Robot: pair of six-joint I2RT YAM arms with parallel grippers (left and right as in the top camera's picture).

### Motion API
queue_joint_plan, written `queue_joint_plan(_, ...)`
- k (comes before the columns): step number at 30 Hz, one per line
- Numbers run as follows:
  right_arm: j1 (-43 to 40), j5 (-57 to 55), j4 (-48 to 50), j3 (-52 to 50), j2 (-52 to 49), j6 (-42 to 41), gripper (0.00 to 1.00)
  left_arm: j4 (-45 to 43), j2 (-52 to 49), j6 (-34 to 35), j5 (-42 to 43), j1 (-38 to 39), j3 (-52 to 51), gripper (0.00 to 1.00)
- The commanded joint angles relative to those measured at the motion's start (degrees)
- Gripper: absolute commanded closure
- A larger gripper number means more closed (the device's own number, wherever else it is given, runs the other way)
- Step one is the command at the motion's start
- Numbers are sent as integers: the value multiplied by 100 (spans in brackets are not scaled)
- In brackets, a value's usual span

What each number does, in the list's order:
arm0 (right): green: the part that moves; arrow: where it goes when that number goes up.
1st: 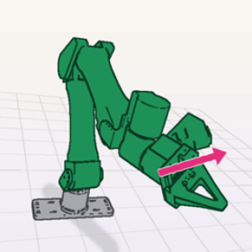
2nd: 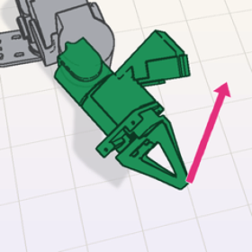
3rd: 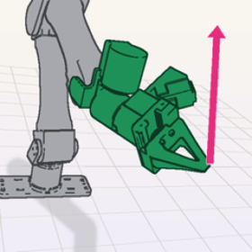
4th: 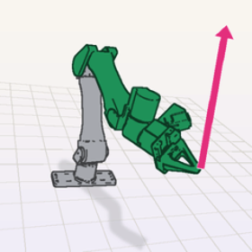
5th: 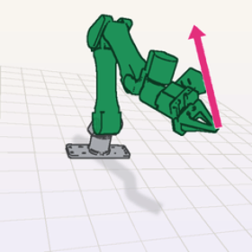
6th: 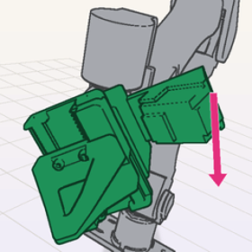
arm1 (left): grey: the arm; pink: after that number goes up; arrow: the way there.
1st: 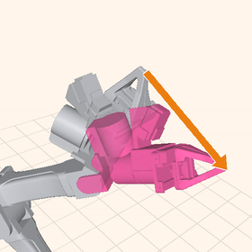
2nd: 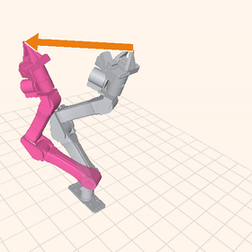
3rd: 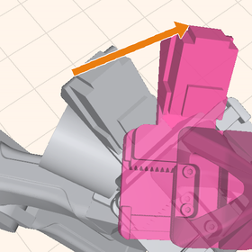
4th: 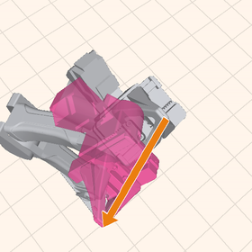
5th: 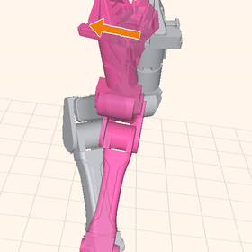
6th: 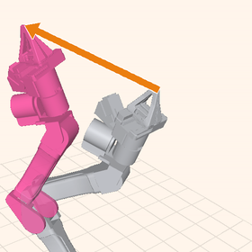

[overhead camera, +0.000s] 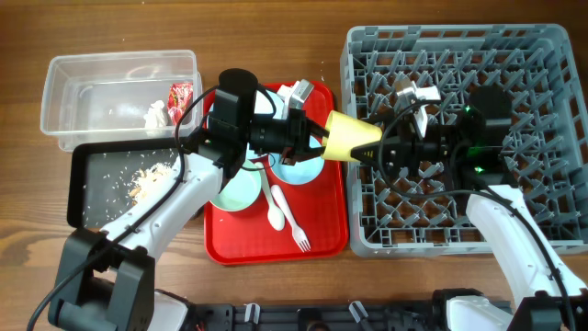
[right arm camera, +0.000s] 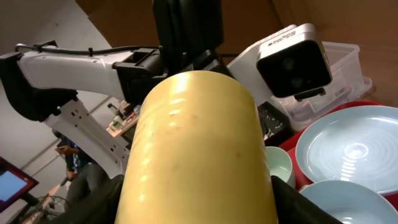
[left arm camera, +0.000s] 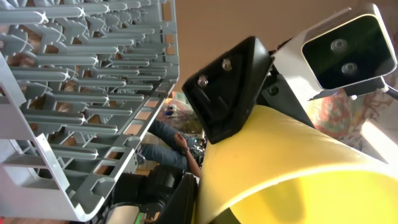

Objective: Sort waste into correct bins and load items into the dishwasher rack
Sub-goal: 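Hand the yellow cup from the left gripper to the right gripper, then lower the yellow cup into the dish rack with the right gripper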

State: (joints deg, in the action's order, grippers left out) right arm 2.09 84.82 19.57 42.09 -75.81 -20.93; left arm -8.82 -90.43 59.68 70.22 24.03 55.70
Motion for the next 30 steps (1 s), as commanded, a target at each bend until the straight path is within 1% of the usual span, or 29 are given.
queue_joint_plan(1,63,356,72,22,15,81,37,46,-24,68,-262,13,33,96)
queue_joint_plan(2,63,352,72,22,15,83,41,46,-24,22,-282,11,33,94)
queue_joint_plan(3,63,297,42,22,15,83,43,50,-24,-426,-332,-31,35,80)
queue_joint_plan(4,63,208,-15,22,15,79,45,85,-24,-592,-367,-87,33,75)
queue_joint_plan(5,63,-26,-155,22,15,83,50,273,-24,-708,-505,-256,33,70)
queue_joint_plan(6,63,-389,-350,22,15,125,51,382,-24,-909,-570,-431,33,67)
queue_joint_plan(7,63,-763,-516,22,15,146,55,555,-22,-1178,-691,-651,35,64)
queue_joint_plan(9,63,-1539,-785,22,15,179,57,997,-20,-1762,-1117,-1019,35,60)
queue_joint_plan(10,63,-1989,-1023,22,26,354,57,1613,31,-2463,-1899,-1237,35,58)
queue_joint_plan(12,63,-2623,-1576,35,66,710,58,2299,175,-3069,-2699,-1384,35,56)
queue_joint_plan(13,63,-3008,-1974,59,125,927,58,2629,304,-3294,-3021,-1445,35,56)
queue_joint_plan(14,63,-3832,-2922,216,289,1353,59,3082,527,-3526,-3480,-1504,35,55)
queue_joint_plan(15,63,-4175,-3501,396,446,1523,60,3451,754,-3670,-3790,-1532,35,55)
queue_joint_plan(17,63,-4859,-4450,835,807,1541,63,4000,1158,-3700,-4385,-1530,35,55)
queue_joint_plan(18,63,-5401,-4955,1093,1038,1513,67,4240,1384,-3698,-4784,-1530,35,55)
queue_joint_plan(19,63,-5862,-5388,1314,1213,1451,70,4395,1545,-3696,-5128,-1530,35,55)
queue_joint_plan(20,61,-6135,-5700,1480,1303,1449,70,4507,1655,-3696,-5344,-1532,35,55)
queue_joint_plan(22,61,-6828,-6618,1939,1381,1451,75,4758,1891,-3696,-5672,-1530,35,55)
queue_joint_plan(25,-42,-7678,-7908,2549,1167,1255,76,4861,1963,-3696,-5683,-1530,35,54)
queue_joint_plan(27,-282,-8131,-8872,3008,839,903,77,4876,1961,-3694,-5683,-1530,35,54)
queue_joint_plan(30,-710,-8627,-9433,3093,444,859,76,4876,1961,-3696,-5683,-1530,35,54)
